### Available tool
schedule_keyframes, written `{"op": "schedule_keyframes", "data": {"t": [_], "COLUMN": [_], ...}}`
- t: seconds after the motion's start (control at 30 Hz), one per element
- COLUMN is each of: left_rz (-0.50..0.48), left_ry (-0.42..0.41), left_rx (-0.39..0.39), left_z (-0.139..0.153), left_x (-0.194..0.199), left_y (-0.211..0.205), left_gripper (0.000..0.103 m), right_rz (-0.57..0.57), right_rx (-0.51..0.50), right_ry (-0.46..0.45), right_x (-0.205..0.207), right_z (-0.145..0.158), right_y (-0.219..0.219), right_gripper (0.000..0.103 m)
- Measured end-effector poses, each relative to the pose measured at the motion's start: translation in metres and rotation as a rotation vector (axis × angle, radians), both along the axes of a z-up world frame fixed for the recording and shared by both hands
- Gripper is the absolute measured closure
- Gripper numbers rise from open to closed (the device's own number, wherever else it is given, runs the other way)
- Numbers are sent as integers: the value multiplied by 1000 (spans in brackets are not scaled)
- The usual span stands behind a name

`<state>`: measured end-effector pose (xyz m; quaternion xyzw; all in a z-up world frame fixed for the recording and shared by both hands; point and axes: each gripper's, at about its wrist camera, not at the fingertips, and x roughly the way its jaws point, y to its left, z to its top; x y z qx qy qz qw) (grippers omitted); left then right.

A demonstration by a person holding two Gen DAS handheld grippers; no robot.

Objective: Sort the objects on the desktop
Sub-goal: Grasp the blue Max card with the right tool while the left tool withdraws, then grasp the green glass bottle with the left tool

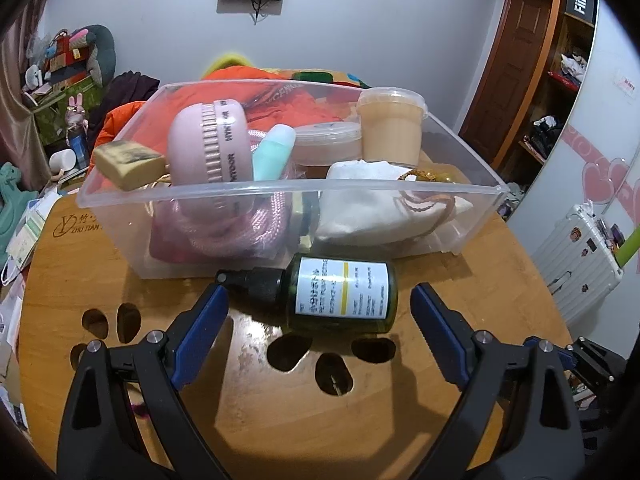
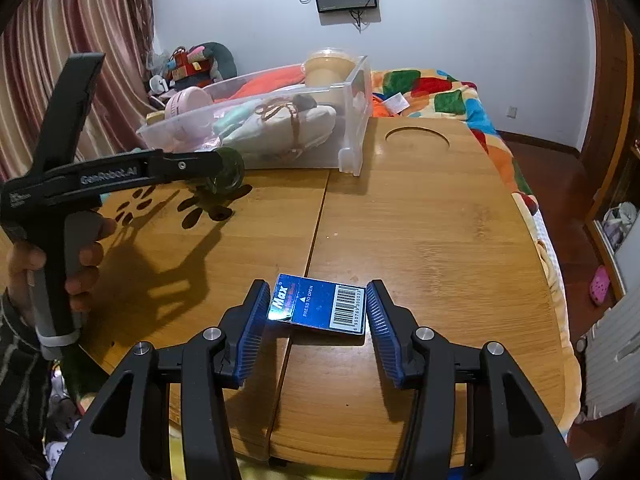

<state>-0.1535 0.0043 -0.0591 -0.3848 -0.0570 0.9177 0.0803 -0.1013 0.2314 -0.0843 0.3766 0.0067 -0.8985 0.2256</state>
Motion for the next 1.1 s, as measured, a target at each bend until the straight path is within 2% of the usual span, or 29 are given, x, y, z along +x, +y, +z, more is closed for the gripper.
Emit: {"op": "schedule_keyframes", "data": {"t": [0.2, 0.37, 0.47, 0.53, 0.57, 0.67, 0.87, 1.1], "left_rz": [-3, -7, 4, 12, 14, 0, -2, -6], "left_ry": [-17, -10, -9, -3, 6, 30, 45, 127], "left_rx": [-30, -92, -87, -85, -85, -89, -108, -147], "left_z": [-4, -6, -6, -6, -5, -1, 0, 18], "left_x": [-7, -7, -7, -6, -4, 1, 8, 25], "left_y": [8, 18, 17, 17, 16, 15, 17, 19], "left_gripper": [9, 9, 9, 15, 23, 29, 30, 30], "right_rz": [-4, -2, 2, 4, 6, 6, 9, 12], "right_rx": [-8, -17, -22, -21, -19, -14, -20, -18], "right_ry": [7, -2, -1, 4, 6, 13, 21, 48], "right_x": [-3, -5, -6, -6, -6, -6, -6, -8], "right_z": [3, 3, 4, 5, 6, 7, 11, 23], "right_y": [2, 3, 3, 2, 1, 0, -1, -3], "right_gripper": [57, 57, 57, 57, 57, 57, 57, 57]}}
